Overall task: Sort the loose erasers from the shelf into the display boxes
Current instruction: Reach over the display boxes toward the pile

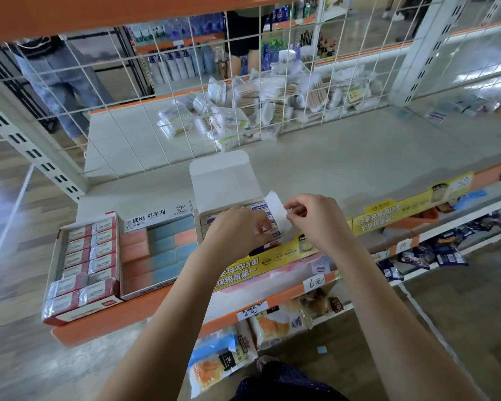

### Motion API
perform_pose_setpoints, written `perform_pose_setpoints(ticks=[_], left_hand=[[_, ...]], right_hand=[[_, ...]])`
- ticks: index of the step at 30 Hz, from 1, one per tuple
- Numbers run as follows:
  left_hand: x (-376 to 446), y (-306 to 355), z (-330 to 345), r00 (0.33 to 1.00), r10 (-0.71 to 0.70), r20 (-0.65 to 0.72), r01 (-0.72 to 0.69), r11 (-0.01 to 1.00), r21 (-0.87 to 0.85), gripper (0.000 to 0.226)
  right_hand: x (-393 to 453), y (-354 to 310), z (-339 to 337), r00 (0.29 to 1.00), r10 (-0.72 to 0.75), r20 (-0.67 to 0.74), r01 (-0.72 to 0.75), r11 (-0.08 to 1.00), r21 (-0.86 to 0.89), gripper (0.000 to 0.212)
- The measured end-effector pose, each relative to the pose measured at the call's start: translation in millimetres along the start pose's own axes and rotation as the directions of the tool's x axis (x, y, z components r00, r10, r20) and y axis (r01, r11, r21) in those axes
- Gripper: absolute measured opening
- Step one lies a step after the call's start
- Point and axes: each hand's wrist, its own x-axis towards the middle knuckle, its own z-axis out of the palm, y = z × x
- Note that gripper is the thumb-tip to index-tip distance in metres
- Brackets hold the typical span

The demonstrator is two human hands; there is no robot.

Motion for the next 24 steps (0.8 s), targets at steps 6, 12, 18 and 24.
perform_pose_setpoints(ticks=[6, 12, 18, 24], left_hand=[[4, 4, 2, 0.998, 0.052, -0.027, -0.046, 0.980, 0.191, 0.024], [2, -3, 1, 0.994, 0.107, 0.005, -0.107, 0.983, 0.151, 0.026], [28, 7, -19, 0.988, 0.152, -0.036, -0.143, 0.972, 0.184, 0.028], [98, 72, -32, 0.965, 0.227, -0.129, -0.186, 0.945, 0.269, 0.032]], right_hand=[[-3, -4, 0, 1.000, 0.017, -0.024, -0.018, 1.000, -0.022, 0.023], [-4, -10, 0, 1.000, -0.002, -0.008, 0.002, 1.000, 0.003, 0.023], [6, -5, -15, 0.996, -0.049, 0.076, 0.050, 0.999, -0.002, 0.023], [44, 56, -61, 0.990, 0.000, 0.144, 0.043, 0.955, -0.293, 0.039]])
